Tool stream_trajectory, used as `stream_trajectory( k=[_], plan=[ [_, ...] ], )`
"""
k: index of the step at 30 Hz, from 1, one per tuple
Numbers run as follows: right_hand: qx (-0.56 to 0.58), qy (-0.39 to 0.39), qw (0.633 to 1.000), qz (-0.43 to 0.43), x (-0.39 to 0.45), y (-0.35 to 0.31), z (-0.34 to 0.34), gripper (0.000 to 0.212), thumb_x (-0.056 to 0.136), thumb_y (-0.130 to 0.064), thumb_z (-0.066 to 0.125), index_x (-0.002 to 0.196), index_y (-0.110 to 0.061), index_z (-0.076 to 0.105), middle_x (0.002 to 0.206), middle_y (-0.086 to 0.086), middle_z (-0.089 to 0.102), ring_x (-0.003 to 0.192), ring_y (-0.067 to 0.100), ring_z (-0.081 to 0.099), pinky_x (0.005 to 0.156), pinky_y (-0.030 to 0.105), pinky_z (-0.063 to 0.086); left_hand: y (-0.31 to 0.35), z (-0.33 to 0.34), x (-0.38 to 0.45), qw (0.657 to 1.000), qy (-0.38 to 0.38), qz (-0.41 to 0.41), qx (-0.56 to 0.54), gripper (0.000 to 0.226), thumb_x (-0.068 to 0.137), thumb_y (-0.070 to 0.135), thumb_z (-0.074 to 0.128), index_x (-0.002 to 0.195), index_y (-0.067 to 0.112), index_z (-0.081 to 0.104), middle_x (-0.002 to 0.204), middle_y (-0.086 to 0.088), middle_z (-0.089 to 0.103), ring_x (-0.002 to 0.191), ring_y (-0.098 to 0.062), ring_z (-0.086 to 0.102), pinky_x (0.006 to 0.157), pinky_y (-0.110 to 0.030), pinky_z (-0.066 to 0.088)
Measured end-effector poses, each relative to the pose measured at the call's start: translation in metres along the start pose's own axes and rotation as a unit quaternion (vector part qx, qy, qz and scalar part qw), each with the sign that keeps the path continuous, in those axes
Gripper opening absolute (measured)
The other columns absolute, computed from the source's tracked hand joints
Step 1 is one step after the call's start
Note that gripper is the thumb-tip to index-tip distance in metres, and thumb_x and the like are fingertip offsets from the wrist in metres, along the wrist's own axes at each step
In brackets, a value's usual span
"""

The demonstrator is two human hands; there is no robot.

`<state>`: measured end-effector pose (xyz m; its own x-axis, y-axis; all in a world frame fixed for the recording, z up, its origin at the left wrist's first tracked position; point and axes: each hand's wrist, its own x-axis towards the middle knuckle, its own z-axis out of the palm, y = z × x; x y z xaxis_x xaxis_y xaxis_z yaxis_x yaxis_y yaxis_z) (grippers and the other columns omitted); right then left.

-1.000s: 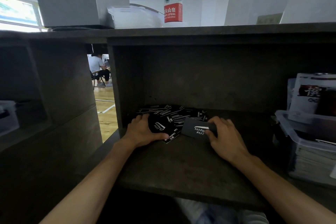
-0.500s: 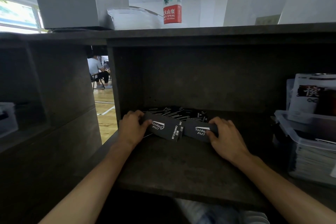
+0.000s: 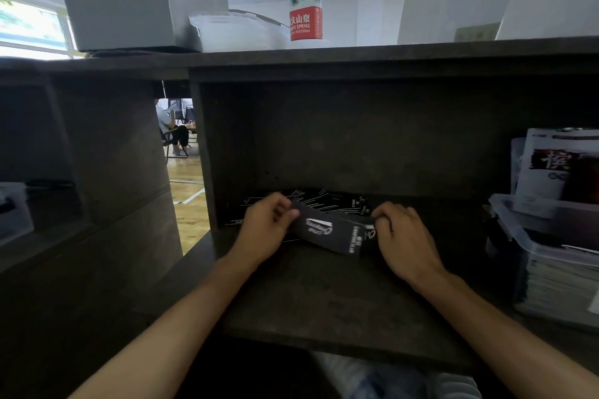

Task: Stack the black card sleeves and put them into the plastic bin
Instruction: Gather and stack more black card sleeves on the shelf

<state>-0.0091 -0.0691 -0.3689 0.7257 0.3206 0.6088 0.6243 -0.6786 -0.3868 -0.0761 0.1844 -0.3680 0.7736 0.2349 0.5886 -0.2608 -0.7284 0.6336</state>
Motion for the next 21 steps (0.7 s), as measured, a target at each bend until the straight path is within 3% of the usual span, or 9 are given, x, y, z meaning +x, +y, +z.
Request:
stream_trajectory(
  k=[3,5,8,10,12,16,19,21],
  plan=[
    [-0.038,-0.042,0.997,-0.053,-0.003,-0.006,0.001,0.006,0.094,-0.039,0.048,0.099,-0.037,0.049,0.100,-0.011,0.052,0.090,0.005,0.043,0.068,0.024,0.038,0.017,0.020,-0.002,0.986,-0.026,0.095,0.135,0.020,0.086,0.041,0.069,0.077,0.035,0.052,0.075,0.014,0.053,0.070,0.002,0.053,0.062,-0.014,0.040],
    [-0.075,-0.048,0.993,-0.076,-0.005,-0.007,0.002,0.017,0.089,-0.039,0.057,0.104,-0.034,0.049,0.102,-0.012,0.051,0.093,0.006,0.041,0.074,0.027,0.041,0.021,0.022,-0.004,0.979,-0.030,0.121,0.159,0.020,0.088,0.050,0.062,0.077,0.033,0.058,0.078,0.014,0.052,0.071,-0.001,0.053,0.067,-0.025,0.046],
    [-0.103,-0.016,0.993,-0.056,-0.003,-0.003,-0.003,0.019,0.087,-0.032,0.060,0.102,-0.031,0.047,0.101,-0.009,0.050,0.093,0.008,0.042,0.076,0.029,0.040,-0.001,0.002,-0.002,0.972,0.003,0.031,0.235,0.027,0.090,0.051,0.057,0.103,0.029,0.066,0.104,0.004,0.059,0.097,-0.013,0.058,0.093,-0.041,0.048],
    [-0.124,-0.021,0.992,-0.019,-0.003,0.001,-0.003,0.022,0.090,-0.030,0.058,0.111,-0.027,0.050,0.107,-0.005,0.054,0.097,0.011,0.045,0.080,0.032,0.045,-0.018,-0.014,-0.004,0.948,-0.062,-0.069,0.303,0.049,0.085,0.058,0.062,0.125,0.030,0.060,0.130,-0.002,0.053,0.123,-0.021,0.047,0.106,-0.044,0.034],
    [-0.146,-0.029,0.989,-0.004,-0.003,0.002,-0.002,0.028,0.093,-0.030,0.055,0.120,-0.024,0.051,0.112,-0.001,0.056,0.103,0.016,0.048,0.083,0.034,0.047,-0.022,-0.018,-0.007,0.941,-0.126,-0.091,0.300,0.062,0.082,0.063,0.062,0.134,0.029,0.055,0.140,-0.001,0.046,0.132,-0.022,0.039,0.109,-0.044,0.028],
    [-0.143,-0.022,0.989,0.014,-0.003,-0.001,-0.002,0.029,0.093,-0.029,0.054,0.121,-0.021,0.052,0.114,0.003,0.057,0.104,0.019,0.050,0.081,0.035,0.048,-0.012,-0.012,-0.011,0.941,-0.120,-0.021,0.315,0.045,0.090,0.055,0.058,0.127,0.031,0.061,0.130,0.003,0.056,0.125,-0.016,0.047,0.107,-0.042,0.032],
    [-0.137,-0.019,0.990,0.035,-0.003,0.001,-0.005,0.032,0.094,-0.027,0.056,0.124,-0.020,0.052,0.117,0.004,0.057,0.106,0.019,0.050,0.083,0.035,0.050,-0.002,-0.017,-0.011,0.961,-0.015,0.085,0.263,0.020,0.096,0.032,0.058,0.111,0.028,0.069,0.110,0.006,0.067,0.105,-0.013,0.061,0.097,-0.041,0.045],
    [-0.129,-0.014,0.991,0.042,-0.003,0.004,-0.005,0.031,0.095,-0.025,0.054,0.125,-0.018,0.053,0.118,0.005,0.058,0.106,0.019,0.050,0.082,0.035,0.050,0.006,-0.019,-0.010,0.959,0.048,0.169,0.220,0.017,0.096,0.022,0.057,0.107,0.023,0.070,0.102,0.005,0.070,0.096,-0.011,0.062,0.088,-0.035,0.046]
  ],
)
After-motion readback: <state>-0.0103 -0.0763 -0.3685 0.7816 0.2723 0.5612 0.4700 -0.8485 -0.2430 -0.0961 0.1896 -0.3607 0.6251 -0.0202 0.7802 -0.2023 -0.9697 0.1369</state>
